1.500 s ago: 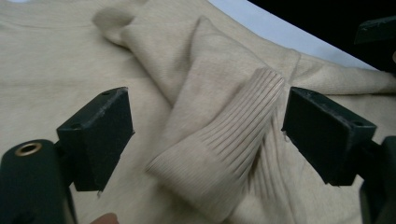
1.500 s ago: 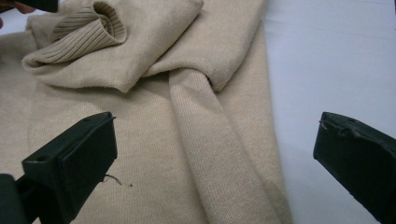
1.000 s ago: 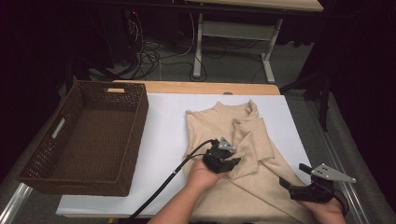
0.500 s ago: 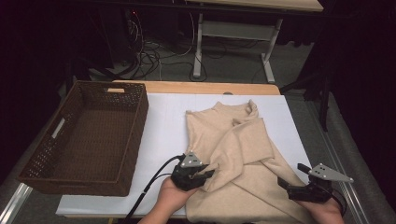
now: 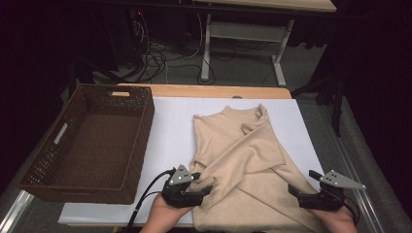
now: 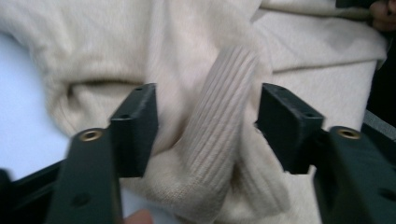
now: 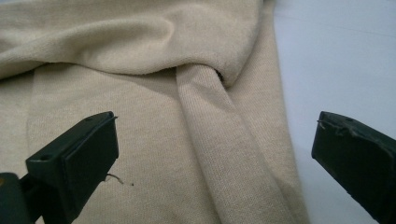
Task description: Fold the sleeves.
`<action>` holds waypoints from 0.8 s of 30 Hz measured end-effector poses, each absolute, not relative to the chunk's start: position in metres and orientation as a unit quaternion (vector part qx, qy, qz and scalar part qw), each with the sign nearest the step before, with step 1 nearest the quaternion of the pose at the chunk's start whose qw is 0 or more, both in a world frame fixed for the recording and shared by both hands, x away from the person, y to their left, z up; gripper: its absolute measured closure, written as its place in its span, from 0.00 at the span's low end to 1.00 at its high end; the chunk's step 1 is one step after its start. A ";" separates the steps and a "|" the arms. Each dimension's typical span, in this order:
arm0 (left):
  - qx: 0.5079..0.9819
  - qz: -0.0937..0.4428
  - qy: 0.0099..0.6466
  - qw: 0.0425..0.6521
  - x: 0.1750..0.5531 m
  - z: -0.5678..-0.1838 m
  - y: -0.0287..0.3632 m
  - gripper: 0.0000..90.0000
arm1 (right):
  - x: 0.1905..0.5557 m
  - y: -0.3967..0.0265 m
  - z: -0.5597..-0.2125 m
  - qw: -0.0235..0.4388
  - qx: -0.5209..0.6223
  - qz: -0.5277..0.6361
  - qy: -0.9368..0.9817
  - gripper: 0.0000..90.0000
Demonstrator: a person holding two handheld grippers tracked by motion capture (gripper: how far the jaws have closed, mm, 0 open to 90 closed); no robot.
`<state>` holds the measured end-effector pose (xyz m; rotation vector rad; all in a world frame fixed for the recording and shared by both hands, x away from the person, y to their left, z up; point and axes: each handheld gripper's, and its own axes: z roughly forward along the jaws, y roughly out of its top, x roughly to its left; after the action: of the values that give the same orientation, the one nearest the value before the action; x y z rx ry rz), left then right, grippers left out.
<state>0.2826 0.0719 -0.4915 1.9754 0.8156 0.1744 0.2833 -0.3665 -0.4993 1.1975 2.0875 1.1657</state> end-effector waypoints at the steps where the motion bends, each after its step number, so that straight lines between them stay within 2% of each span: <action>1: 0.808 0.073 0.332 0.481 0.282 -0.488 0.072 0.36 | 0.283 -0.367 -0.499 0.232 0.436 0.424 0.759 0.01; 5: 0.812 0.075 0.319 0.483 0.281 -0.483 0.067 0.37 | 0.284 -0.367 -0.500 0.231 0.437 0.424 0.759 0.01; 9: 0.820 0.079 0.323 0.466 0.290 -0.491 0.057 0.47 | 0.284 -0.366 -0.500 0.231 0.436 0.422 0.761 0.02; 11: 0.830 0.089 0.324 0.446 0.294 -0.497 0.053 0.59 | 0.284 -0.366 -0.500 0.232 0.435 0.423 0.760 0.02; 13: 0.831 0.088 0.323 0.445 0.294 -0.500 0.054 0.75 | 0.283 -0.366 -0.500 0.232 0.437 0.423 0.759 0.02; 14: 0.829 0.088 0.323 0.449 0.293 -0.500 0.057 0.78 | 0.283 -0.367 -0.500 0.231 0.437 0.424 0.759 0.02; 24: 0.818 0.096 0.336 0.457 0.243 -0.493 0.106 0.79 | 0.283 -0.366 -0.500 0.231 0.442 0.423 0.757 0.03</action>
<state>0.2433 0.1057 -0.4928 2.0160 0.8286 0.2375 0.2830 -0.3661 -0.5002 1.2154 2.0801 1.1628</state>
